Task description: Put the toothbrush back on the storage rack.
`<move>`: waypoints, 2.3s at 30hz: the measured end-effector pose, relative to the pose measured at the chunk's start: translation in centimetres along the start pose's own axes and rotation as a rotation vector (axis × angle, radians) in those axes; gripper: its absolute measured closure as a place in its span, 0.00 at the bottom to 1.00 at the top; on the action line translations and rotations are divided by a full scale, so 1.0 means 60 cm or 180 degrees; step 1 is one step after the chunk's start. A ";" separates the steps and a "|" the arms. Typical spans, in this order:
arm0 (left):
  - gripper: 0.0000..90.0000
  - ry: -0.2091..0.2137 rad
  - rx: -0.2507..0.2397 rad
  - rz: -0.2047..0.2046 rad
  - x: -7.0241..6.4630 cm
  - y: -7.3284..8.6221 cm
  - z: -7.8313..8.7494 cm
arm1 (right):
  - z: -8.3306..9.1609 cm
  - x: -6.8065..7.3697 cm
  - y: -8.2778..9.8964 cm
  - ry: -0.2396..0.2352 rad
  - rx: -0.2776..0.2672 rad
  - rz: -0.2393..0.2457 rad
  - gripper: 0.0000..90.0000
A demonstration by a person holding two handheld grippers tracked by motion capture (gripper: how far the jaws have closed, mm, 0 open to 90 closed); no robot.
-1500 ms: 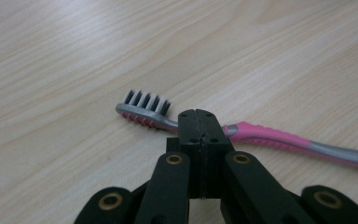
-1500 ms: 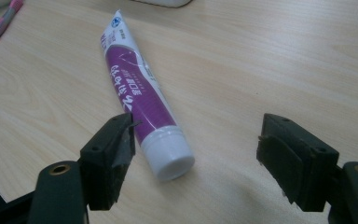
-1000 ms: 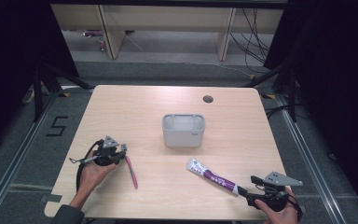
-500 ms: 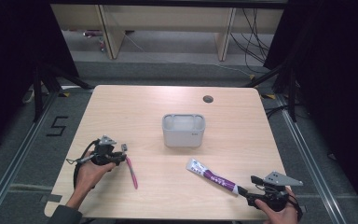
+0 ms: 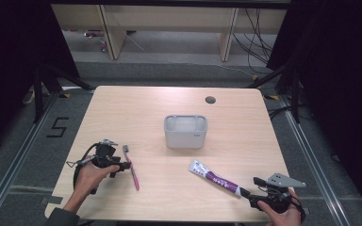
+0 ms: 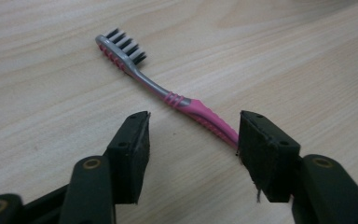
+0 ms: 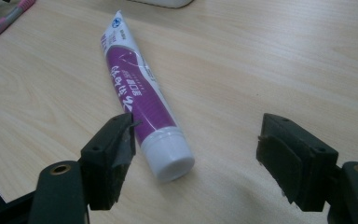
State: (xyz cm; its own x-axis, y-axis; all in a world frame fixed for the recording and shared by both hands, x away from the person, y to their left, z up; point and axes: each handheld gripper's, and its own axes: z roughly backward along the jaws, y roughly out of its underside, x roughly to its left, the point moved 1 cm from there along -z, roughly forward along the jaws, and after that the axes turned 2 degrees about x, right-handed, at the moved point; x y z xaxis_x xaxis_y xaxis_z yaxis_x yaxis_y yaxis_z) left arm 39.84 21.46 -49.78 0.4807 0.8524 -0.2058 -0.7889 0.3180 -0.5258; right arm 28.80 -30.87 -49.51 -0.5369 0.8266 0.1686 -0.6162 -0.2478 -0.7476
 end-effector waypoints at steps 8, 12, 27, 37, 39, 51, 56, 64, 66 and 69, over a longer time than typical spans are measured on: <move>0.42 0.0033 0.0185 0.0010 -0.014 -0.009 -0.001 | -0.001 0.000 0.000 0.0000 -0.0006 0.0026 0.31; 0.40 0.0029 0.0224 -0.0004 -0.016 -0.012 -0.005 | 0.000 0.000 0.000 -0.0001 -0.0002 0.0027 0.31; 0.39 -0.0054 0.0330 -0.0018 -0.023 -0.024 -0.017 | -0.001 -0.004 -0.001 0.0039 -0.0027 0.0136 0.31; 0.39 -0.0081 0.0399 -0.0036 -0.027 -0.030 -0.032 | 0.000 0.000 -0.001 -0.0005 0.0000 0.0027 0.31; 0.39 -0.0101 0.0430 -0.0042 -0.028 -0.031 -0.031 | 0.000 0.000 -0.001 -0.0007 0.0003 0.0025 0.31; 0.54 -0.0245 0.0549 -0.0351 -0.038 -0.040 -0.036 | -0.003 0.000 0.000 -0.0059 -0.0056 0.0005 0.31; 0.64 -0.0227 0.0615 -0.0437 -0.037 -0.039 -0.033 | 0.000 -0.001 0.000 -0.0028 -0.0007 0.0001 0.31; 0.77 -0.0199 0.0655 -0.0536 -0.037 -0.037 -0.030 | -0.001 -0.005 -0.001 -0.0025 -0.0038 0.0078 0.31; 0.78 -0.0195 0.0674 -0.0551 -0.038 -0.037 -0.030 | 0.000 -0.005 -0.001 -0.0026 -0.0035 0.0081 0.31; 0.82 -0.0207 0.0725 -0.0631 -0.037 -0.038 -0.029 | 0.000 -0.005 -0.001 -0.0022 -0.0032 0.0089 0.31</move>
State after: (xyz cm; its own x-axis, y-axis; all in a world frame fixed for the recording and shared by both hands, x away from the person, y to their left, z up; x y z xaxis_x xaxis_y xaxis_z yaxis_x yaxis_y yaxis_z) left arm 41.21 18.11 -49.58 0.6140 0.7869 -0.0607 -0.7513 0.5592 -0.3505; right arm 29.01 -31.09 -49.53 -0.5579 0.8159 0.1519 -0.5951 -0.2657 -0.7584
